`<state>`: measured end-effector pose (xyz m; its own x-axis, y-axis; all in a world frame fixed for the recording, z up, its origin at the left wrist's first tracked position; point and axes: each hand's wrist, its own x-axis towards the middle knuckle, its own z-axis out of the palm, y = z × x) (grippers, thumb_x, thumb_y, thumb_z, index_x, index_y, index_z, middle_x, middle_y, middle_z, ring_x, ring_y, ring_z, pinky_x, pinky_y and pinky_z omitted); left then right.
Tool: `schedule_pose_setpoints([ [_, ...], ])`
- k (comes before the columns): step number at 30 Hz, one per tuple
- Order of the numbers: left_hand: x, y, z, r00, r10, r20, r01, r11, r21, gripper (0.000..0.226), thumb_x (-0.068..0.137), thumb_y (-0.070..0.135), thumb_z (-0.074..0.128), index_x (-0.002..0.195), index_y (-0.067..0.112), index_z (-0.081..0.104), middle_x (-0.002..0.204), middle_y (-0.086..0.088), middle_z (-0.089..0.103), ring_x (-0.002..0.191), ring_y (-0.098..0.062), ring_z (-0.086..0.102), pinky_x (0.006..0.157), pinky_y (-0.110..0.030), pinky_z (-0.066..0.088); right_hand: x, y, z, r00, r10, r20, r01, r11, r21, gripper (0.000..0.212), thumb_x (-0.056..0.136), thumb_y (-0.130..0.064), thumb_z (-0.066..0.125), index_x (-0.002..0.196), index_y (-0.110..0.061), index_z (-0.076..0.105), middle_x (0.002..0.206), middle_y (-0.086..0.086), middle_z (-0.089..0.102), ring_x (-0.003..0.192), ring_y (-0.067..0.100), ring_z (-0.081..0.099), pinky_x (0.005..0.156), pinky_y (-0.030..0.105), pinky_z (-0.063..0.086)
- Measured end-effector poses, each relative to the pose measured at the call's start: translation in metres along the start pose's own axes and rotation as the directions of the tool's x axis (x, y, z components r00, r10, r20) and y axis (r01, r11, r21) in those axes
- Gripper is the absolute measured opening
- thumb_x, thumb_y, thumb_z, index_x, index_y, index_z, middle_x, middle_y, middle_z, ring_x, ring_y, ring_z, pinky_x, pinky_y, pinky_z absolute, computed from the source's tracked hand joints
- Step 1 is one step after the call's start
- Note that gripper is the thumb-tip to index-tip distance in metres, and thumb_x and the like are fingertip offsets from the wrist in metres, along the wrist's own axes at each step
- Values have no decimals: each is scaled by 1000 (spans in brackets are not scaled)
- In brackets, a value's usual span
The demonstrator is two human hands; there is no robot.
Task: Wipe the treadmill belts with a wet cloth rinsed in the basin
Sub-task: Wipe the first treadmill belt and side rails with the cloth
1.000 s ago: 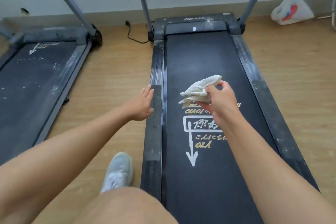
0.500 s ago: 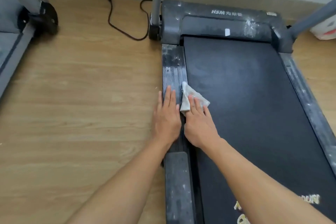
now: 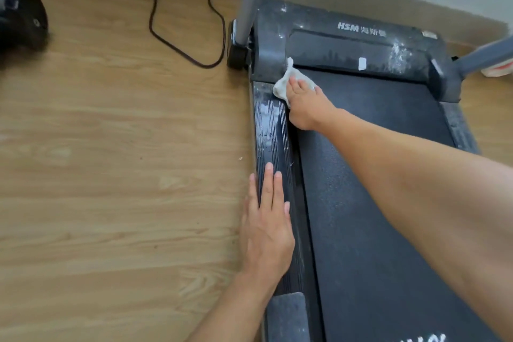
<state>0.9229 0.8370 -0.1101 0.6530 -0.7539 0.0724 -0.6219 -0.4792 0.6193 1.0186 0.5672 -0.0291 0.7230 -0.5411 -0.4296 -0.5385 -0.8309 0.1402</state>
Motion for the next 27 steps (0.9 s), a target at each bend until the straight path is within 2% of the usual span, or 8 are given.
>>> schedule_pose_setpoints([
  [6, 2, -1, 2, 1000, -3, 16, 3, 1000, 19, 57, 112, 30, 22, 167, 13, 19, 176, 2, -2, 162, -31, 1, 130, -42, 21, -58, -10, 20, 998, -52, 39, 49, 996, 72, 82, 90, -2, 40, 164, 7, 5, 175, 21, 2, 162, 36, 2, 131, 47, 12],
  [10, 2, -3, -1, 1000, 23, 11, -22, 999, -29, 56, 112, 24, 26, 164, 7, 24, 176, -4, 5, 162, -33, 7, 130, -46, 19, -237, -17, 114, 961, -256, 102, 251, 966, 53, 94, 69, -9, 23, 162, 3, 24, 173, 18, 15, 163, 35, 6, 130, 47, 17],
  [14, 1, 1, -5, 1000, -1, -27, -1, 998, -67, 54, 112, 21, 31, 165, 9, 26, 176, 0, 9, 162, -32, 7, 129, -42, 24, -369, -46, 175, 976, -203, 75, 200, 979, 50, 86, 78, -7, 6, 161, -1, 30, 173, 11, 26, 160, 28, 16, 119, 39, 22],
  [17, 0, 1, -5, 1000, 7, -25, -9, 996, -88, 54, 112, 20, 30, 165, 9, 25, 176, 0, 8, 162, -32, 5, 129, -42, 24, -339, -48, 160, 979, -200, 37, 196, 977, 78, 84, 83, -4, -4, 167, -2, 5, 175, 14, 14, 162, 31, 8, 123, 43, 20],
  [19, 2, -2, -3, 1000, 27, -16, -28, 995, -91, 55, 111, 18, 32, 165, 7, 23, 176, -2, 6, 162, -32, 4, 130, -43, 20, -282, -38, 126, 972, -233, 35, 227, 966, 124, 82, 83, 0, 6, 165, -4, -6, 175, 14, -3, 162, 33, -4, 130, 47, 16],
  [22, 4, -3, 1, 998, 38, -43, -42, 993, -112, 54, 111, 16, 32, 163, 3, 27, 175, -9, 11, 161, -36, 9, 131, -47, 18, -167, -23, 74, 990, -123, 76, 111, 983, 145, 86, 89, 6, 39, 163, 3, -6, 174, 19, -9, 162, 34, -8, 131, 49, 10],
  [24, 4, -3, -1, 996, 58, -64, -66, 991, -115, 53, 111, 18, 29, 161, 0, 31, 173, -13, 17, 160, -37, 14, 130, -48, 19, -107, -23, 51, 999, -35, -11, 36, 994, 100, 84, 92, 4, 43, 163, 6, -4, 174, 22, -6, 162, 36, -4, 130, 50, 13],
  [27, 5, -3, -4, 987, 125, -99, -134, 986, -95, 50, 110, 13, 31, 156, -7, 37, 168, -23, 26, 158, -36, 23, 127, -54, 24, -81, -20, 36, 999, -3, 41, -2, 994, 106, 80, 97, 2, 38, 164, 4, -5, 175, 19, -8, 163, 33, -6, 131, 46, 6],
])
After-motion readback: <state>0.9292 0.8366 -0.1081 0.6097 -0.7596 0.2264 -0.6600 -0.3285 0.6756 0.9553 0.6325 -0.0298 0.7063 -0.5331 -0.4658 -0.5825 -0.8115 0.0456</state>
